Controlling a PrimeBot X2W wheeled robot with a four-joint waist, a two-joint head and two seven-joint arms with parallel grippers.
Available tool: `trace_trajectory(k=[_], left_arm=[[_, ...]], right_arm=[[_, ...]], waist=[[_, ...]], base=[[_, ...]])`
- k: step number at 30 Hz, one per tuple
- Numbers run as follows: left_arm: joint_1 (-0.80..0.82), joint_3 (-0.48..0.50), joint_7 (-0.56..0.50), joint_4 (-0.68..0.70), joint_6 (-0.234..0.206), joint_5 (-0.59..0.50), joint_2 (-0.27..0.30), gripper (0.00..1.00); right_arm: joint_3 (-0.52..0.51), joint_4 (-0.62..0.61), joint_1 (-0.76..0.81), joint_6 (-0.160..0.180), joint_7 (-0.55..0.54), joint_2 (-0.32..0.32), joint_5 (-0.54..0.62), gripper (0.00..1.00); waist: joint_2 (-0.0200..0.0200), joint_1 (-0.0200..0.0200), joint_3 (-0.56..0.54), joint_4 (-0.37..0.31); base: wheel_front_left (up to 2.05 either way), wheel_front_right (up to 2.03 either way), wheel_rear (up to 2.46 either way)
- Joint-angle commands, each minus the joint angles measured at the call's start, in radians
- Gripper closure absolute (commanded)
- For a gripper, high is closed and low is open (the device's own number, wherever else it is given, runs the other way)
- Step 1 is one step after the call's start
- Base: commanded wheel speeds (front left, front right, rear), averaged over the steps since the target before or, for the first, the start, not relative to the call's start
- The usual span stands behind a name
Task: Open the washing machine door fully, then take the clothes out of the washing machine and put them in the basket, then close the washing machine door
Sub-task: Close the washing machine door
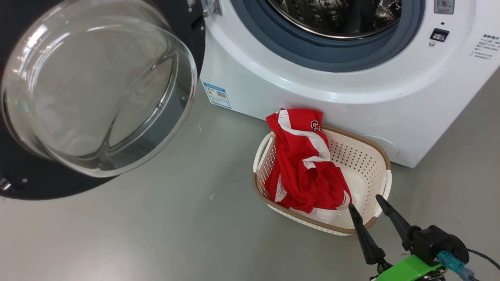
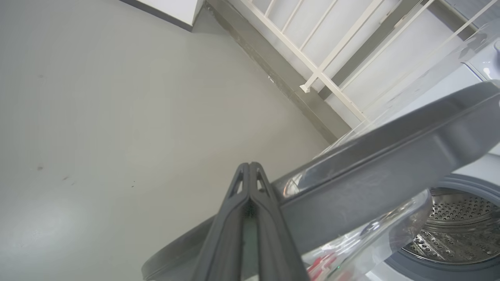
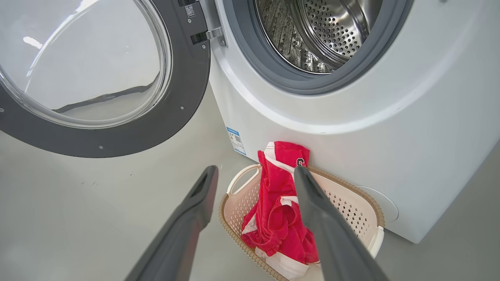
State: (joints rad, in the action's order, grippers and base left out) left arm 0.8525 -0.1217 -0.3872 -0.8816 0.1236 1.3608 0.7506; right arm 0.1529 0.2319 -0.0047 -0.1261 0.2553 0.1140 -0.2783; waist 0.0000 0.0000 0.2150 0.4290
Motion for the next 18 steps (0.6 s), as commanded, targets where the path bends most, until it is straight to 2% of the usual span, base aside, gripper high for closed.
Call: trace_trajectory(k=[1,9,18], left_arm=[[-0.009,0.012,-0.021,0.044,0.007,0.02,0.053,1.0],[-0.064,-0.029,-0.078,0.155,0.007,0.082,0.083,1.0],[-0.147,-0.051,-0.083,0.315,0.007,0.14,0.123,1.0]], right_arm=[[0.02,-0.021,-0.017,-0.005,0.006,-0.002,0.013,0.0],[0.017,-0.019,-0.007,-0.005,0.006,-0.012,0.007,0.0],[0.017,-0.019,0.011,-0.005,0.006,-0.022,-0.005,0.0]], waist=[[0.0,0.0,-0.006,0.001],[0.0,0.0,-0.038,0.003],[0.0,0.0,-0.08,0.002]], base=[[0.0,0.0,0.0],[0.0,0.0,0.0],[0.0,0.0,0.0]])
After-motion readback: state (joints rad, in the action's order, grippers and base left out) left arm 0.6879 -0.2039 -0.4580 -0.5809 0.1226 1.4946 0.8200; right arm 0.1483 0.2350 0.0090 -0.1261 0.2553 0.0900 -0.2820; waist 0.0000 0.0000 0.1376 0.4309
